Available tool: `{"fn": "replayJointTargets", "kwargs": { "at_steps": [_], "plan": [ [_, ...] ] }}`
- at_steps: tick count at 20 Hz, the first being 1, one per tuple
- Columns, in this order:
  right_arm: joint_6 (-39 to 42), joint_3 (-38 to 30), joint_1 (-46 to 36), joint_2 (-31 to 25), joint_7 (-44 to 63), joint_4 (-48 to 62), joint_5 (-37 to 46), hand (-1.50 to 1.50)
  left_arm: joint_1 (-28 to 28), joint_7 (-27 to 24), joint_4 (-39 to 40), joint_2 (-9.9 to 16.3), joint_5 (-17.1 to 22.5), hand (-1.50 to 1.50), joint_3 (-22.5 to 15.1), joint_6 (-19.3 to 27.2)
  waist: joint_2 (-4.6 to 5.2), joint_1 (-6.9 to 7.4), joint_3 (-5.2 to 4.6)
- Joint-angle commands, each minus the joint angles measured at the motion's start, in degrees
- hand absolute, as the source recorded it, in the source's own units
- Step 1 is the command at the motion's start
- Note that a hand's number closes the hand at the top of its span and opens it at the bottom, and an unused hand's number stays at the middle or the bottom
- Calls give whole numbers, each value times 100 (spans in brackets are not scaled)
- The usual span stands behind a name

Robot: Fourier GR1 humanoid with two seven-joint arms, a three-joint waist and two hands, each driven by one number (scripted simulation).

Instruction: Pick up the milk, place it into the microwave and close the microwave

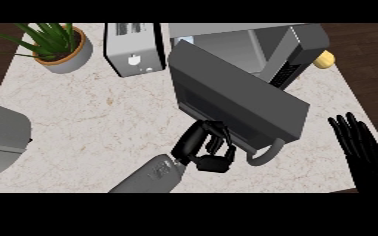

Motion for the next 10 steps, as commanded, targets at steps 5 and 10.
{"fn": "replayJointTargets", "kwargs": {
  "at_steps": [5,10],
  "plan": [
    [519,129,-64,-361,457,-598,-439,-150,-486,-245,-164,-44,1003,150,-255,696,72,-341,-15],
    [448,32,-176,-542,671,-866,-486,-150,-843,-335,-177,-45,1553,150,24,1351,90,-424,-13]
  ]
}}
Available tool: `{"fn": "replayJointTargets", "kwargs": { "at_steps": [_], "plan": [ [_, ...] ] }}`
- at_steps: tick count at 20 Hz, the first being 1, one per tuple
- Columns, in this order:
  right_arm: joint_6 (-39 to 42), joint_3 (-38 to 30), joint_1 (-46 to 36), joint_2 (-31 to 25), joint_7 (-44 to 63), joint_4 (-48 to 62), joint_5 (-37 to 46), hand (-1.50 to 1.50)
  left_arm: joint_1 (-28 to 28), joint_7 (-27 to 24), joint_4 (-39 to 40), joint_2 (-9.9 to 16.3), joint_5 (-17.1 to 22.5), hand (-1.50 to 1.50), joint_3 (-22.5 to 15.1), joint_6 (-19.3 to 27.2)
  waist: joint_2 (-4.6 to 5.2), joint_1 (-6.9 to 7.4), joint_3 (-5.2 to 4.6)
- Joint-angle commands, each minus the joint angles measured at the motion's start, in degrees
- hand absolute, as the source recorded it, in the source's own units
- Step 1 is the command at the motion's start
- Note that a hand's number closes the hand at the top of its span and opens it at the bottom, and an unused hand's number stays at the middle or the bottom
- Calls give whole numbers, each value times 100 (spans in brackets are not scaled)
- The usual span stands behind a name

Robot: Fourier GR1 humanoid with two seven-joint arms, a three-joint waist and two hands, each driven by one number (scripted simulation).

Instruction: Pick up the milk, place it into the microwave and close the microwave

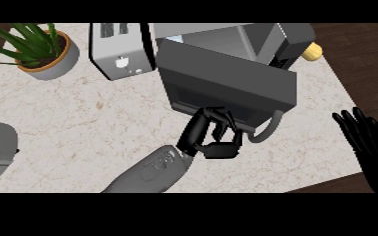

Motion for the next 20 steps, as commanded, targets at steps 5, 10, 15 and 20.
{"fn": "replayJointTargets", "kwargs": {
  "at_steps": [5,10,15,20],
  "plan": [
    [165,-296,-293,-389,257,-275,-376,-150,-594,7,61,-29,878,150,200,938,51,-211,9],
    [132,-504,-511,-650,320,-291,-331,-150,-1016,170,365,-29,1222,-150,272,1242,129,-428,19],
    [-370,-1112,-967,-1290,185,-689,527,150,-1198,125,508,-29,1619,-150,577,1488,138,-494,-7],
    [-520,-1139,-1211,-1352,200,-624,691,150,-1330,-45,422,-30,1978,-150,647,1640,234,-487,8]
  ]
}}
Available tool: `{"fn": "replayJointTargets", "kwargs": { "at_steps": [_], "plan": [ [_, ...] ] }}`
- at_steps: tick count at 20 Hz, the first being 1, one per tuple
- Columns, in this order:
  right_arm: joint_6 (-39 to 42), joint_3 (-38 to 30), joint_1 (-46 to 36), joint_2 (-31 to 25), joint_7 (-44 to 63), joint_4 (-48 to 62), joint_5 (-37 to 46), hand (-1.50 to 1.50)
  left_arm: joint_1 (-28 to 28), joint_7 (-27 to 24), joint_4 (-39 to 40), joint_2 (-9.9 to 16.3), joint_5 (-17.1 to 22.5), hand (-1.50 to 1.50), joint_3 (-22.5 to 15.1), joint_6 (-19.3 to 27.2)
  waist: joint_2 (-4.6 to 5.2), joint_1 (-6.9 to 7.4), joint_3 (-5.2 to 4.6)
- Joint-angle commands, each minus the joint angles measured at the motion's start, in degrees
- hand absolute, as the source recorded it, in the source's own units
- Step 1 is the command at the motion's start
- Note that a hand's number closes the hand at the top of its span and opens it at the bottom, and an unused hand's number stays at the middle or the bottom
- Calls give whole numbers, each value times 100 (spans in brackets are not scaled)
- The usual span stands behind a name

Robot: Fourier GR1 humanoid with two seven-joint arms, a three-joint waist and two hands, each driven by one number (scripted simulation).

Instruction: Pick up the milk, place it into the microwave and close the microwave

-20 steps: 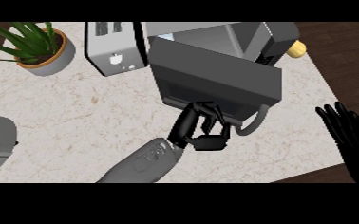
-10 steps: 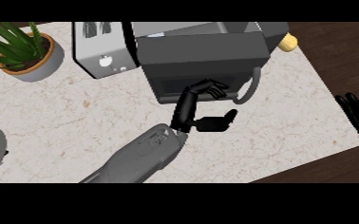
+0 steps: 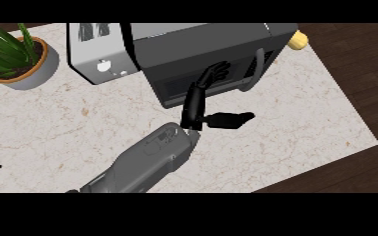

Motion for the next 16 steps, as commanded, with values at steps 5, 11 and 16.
{"fn": "replayJointTargets", "kwargs": {
  "at_steps": [5,11,16],
  "plan": [
    [-178,-127,-413,-251,28,48,273,150,-457,-185,215,3,520,-150,257,260,110,-16,11],
    [-220,-108,-576,-302,10,182,376,150,-546,-381,309,3,752,-150,239,282,173,11,23],
    [-251,-85,-755,-320,32,250,383,150,-576,-547,389,3,906,-150,207,283,191,29,23]
  ]
}}
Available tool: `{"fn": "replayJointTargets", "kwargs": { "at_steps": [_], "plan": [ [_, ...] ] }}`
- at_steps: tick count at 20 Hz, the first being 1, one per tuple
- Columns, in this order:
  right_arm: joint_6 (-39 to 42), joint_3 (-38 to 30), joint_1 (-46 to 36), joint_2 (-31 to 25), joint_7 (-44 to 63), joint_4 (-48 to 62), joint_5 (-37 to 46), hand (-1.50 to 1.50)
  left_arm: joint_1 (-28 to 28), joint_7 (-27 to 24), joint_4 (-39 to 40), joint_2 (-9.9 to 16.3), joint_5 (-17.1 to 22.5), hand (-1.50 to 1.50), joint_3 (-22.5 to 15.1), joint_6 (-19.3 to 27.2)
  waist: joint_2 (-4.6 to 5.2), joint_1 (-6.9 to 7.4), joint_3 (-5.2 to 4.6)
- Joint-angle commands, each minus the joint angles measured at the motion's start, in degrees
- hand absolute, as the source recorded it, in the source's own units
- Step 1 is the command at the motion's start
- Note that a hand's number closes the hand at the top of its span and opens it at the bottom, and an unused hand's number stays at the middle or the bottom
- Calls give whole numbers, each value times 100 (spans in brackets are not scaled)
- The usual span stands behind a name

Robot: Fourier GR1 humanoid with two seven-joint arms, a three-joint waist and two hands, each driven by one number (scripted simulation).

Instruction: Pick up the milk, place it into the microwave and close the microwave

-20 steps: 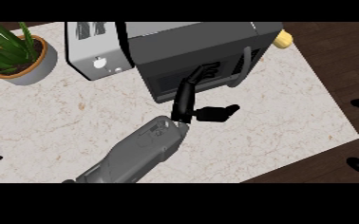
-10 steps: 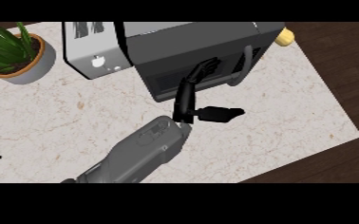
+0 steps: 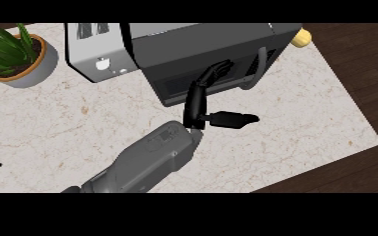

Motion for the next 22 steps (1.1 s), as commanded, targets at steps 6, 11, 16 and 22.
{"fn": "replayJointTargets", "kwargs": {
  "at_steps": [6,11,16,22],
  "plan": [
    [315,385,-123,744,182,550,-1035,-150,-421,-160,330,3,303,-150,260,59,123,94,40],
    [585,388,-198,663,361,871,-1380,-150,-533,-260,450,3,422,-150,249,67,103,25,21],
    [762,340,-417,593,492,1147,-1724,-150,-446,-401,495,3,561,-150,183,52,140,16,13],
    [974,218,-575,409,618,1420,-2039,-150,-452,-547,599,3,694,-150,196,6,112,-49,9]
  ]
}}
